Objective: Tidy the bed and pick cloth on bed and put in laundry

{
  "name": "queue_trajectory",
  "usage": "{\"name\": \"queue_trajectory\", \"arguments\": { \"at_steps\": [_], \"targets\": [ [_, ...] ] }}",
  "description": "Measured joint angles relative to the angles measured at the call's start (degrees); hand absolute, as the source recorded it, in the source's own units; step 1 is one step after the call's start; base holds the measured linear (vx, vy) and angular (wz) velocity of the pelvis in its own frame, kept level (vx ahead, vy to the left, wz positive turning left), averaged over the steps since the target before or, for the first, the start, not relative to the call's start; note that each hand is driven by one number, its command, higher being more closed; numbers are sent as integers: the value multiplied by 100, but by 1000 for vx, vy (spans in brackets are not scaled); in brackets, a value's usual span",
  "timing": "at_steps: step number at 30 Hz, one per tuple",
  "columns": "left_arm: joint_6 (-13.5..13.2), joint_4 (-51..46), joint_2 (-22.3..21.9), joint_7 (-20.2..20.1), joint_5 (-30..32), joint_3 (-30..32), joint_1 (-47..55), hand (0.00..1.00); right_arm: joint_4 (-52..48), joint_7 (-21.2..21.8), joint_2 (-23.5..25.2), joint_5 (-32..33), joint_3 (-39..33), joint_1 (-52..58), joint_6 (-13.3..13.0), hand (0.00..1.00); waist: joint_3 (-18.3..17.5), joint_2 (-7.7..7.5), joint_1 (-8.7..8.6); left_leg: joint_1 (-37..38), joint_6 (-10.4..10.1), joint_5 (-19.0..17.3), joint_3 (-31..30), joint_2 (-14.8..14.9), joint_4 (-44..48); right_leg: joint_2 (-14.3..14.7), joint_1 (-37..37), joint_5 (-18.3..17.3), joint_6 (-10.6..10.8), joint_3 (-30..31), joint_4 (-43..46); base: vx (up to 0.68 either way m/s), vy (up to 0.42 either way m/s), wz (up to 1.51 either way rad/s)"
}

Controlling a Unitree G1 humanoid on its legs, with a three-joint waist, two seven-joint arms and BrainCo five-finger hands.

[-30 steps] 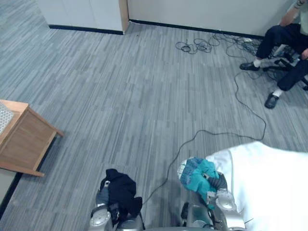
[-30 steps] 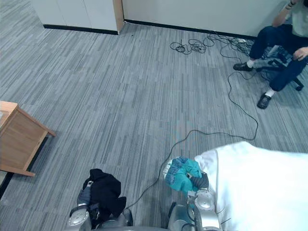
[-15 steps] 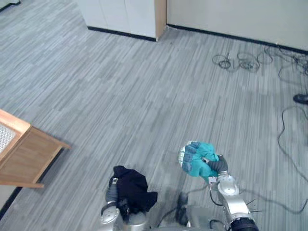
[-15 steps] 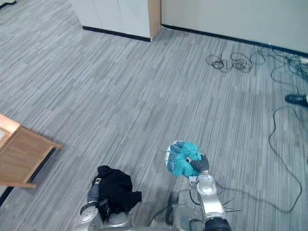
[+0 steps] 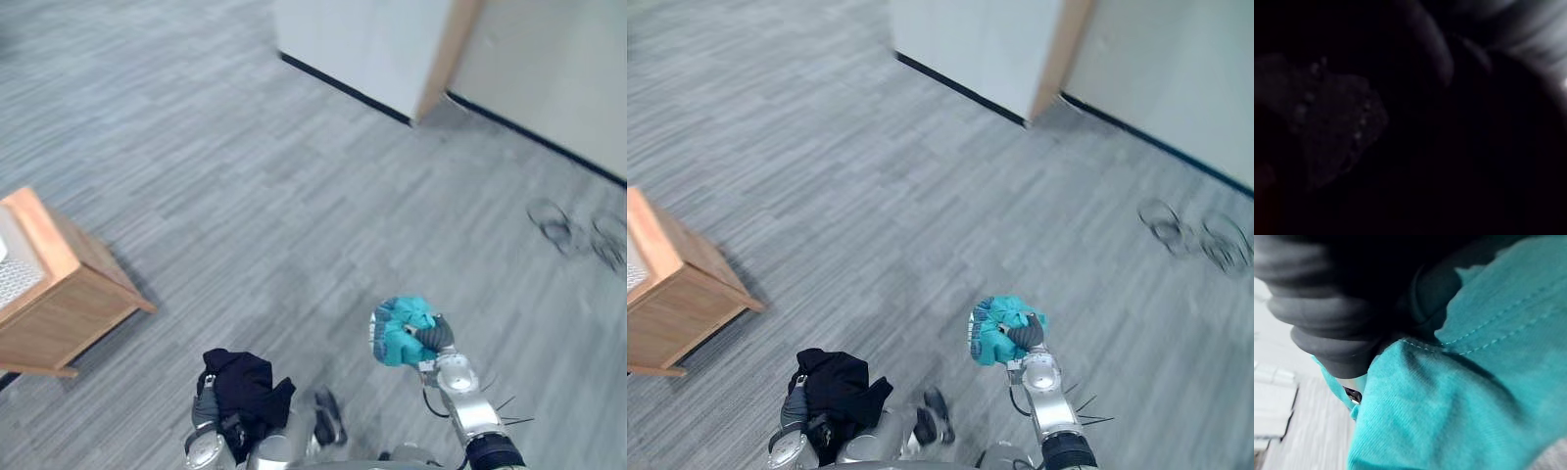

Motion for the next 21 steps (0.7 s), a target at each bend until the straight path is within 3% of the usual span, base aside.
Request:
{"name": "queue_trajectory", "arguments": {
  "at_steps": [1, 3, 4, 5, 6, 7, 8, 9, 10, 11, 12, 13, 14, 15, 16, 18, 20, 21],
  "targets": [
    [0, 1, 4, 7, 8, -18, -17, 100, -60, -3, 0, 3, -6, 46, -17, 100, -16, -1, -21, 91, -53, -13, -205, -16, -39, -19, -144, -40, -44, 42, -179, 721, -161, 220],
    [-3, 47, 59, 51, 42, -210, -123, 100, -289, -10, 25, 56, -95, 169, -69, 100, -24, 1, -172, 340, -293, -111, -1038, -23, -248, -29, -773, -162, -42, 484, -1500, 542, -246, 201],
    [-1, 206, 99, 92, 88, -326, -269, 100, -329, -10, 71, 141, -244, 256, -66, 100, -22, 1, -174, 489, -437, -155, -1456, -13, -367, 46, -1057, 0, 109, 1020, -2873, 411, -236, 156],
    [0, 287, 114, 115, 126, -371, -291, 100, -331, -10, 94, 163, -298, 305, -59, 100, -23, -1, -175, 574, -489, -177, -1612, -14, -413, 62, -1115, 170, 215, 1242, -3499, 637, -434, 147],
    [1, 428, 121, 121, 169, -418, -299, 100, -333, -13, 161, 177, -391, 368, -50, 100, -25, -29, -179, 772, -639, -265, -1843, -16, -477, 36, -1259, 521, 521, 1653, -4409, 561, -427, 121],
    [12, 592, 141, 129, 238, -458, -241, 100, -334, -10, 216, 201, -403, 508, -29, 100, -24, -70, -204, 1109, -853, -405, -2088, -10, -547, 0, -1448, 717, 858, 2071, -4745, 663, -526, 115],
    [22, 626, 171, 129, 253, -479, -190, 100, -335, -10, 241, 201, -400, 575, -21, 100, -25, -93, -227, 1220, -955, -492, -2159, 14, -569, -8, -1471, 750, 882, 2170, -4800, 541, -484, 124],
    [18, 604, 234, 125, 308, -520, 43, 100, -338, -9, 321, 202, -377, 727, -5, 100, -78, -171, -298, 1459, -1083, -784, -2345, 95, -501, -17, -1460, 844, 715, 2246, -4678, 532, -553, 120],
    [7, 588, 325, 121, 345, -531, 265, 100, -365, 0, 335, 206, -268, 961, 14, 100, -253, -228, -347, 1639, -1278, -1218, -2584, 314, -207, 204, -1438, 1154, 406, 2261, -4268, 550, -571, 113],
    [22, 608, 319, 123, 346, -499, 360, 100, -358, 2, 294, 207, -225, 1024, 39, 100, -285, -197, -294, 1658, -1350, -1306, -2631, 449, 19, 337, -1437, 1250, 439, 2173, -4045, 646, -691, 90],
    [22, 578, 77, 128, 343, -352, 485, 100, -386, 34, 238, 212, -170, 1058, 105, 100, -410, 117, -287, 970, -1457, -1306, -2533, 938, 1802, 623, -1272, 1281, 290, 1771, -3820, 423, -445, 57],
    [20, 542, 18, 135, 341, -334, 487, 100, -425, 36, 203, 220, -161, 1059, 104, 100, -404, 209, -293, 669, -1451, -1159, -2509, 1092, 2404, 696, -1174, 1249, 183, 1665, -3867, 485, -534, 59],
    [14, 460, -29, 114, 309, -400, 589, 100, -561, 66, 92, 263, -118, 1072, 105, 100, -343, 390, -240, -96, -1343, -350, -2299, 1612, 3795, 1031, -874, 1177, -39, 1455, -4054, 375, -394, 19],
    [20, 474, -36, 96, 260, -390, 637, 100, -600, 88, 85, 287, -57, 1031, 102, 100, -308, 459, -106, -649, -1314, -105, -1989, 2058, 4953, 1299, -505, 1086, -227, 1410, -4303, 465, -481, 7],
    [18, 461, -35, 102, 231, -372, 637, 100, -600, 83, 108, 333, -87, 1003, 101, 100, -271, 443, -82, -882, -1315, -128, -1832, 2137, 5404, 1366, -288, 1039, -302, 1393, -4438, 470, -442, -2],
    [-2, 326, -27, 88, 230, -338, 618, 100, -606, 56, 82, 388, -178, 905, 90, 100, -155, 269, 28, -1526, -1198, -237, -1124, 1962, 5735, 1336, 303, 858, -548, 1365, -4790, 456, -400, 7],
    [-5, 189, -20, 88, 233, -340, 553, 100, -609, 65, 67, 388, -298, 848, 75, 100, -157, 263, 46, -1964, -1251, -332, -668, 1828, 5026, 1319, 507, 767, -598, 1198, -5002, 372, -235, 15],
    [-2, 173, -11, 55, 235, -345, 482, 100, -608, 82, 64, 386, -372, 829, 77, 100, -149, 249, 38, -2066, -1252, -330, -349, 1704, 4109, 1293, 662, 725, -585, 1074, -5153, 517, -166, 58]
  ]
}}
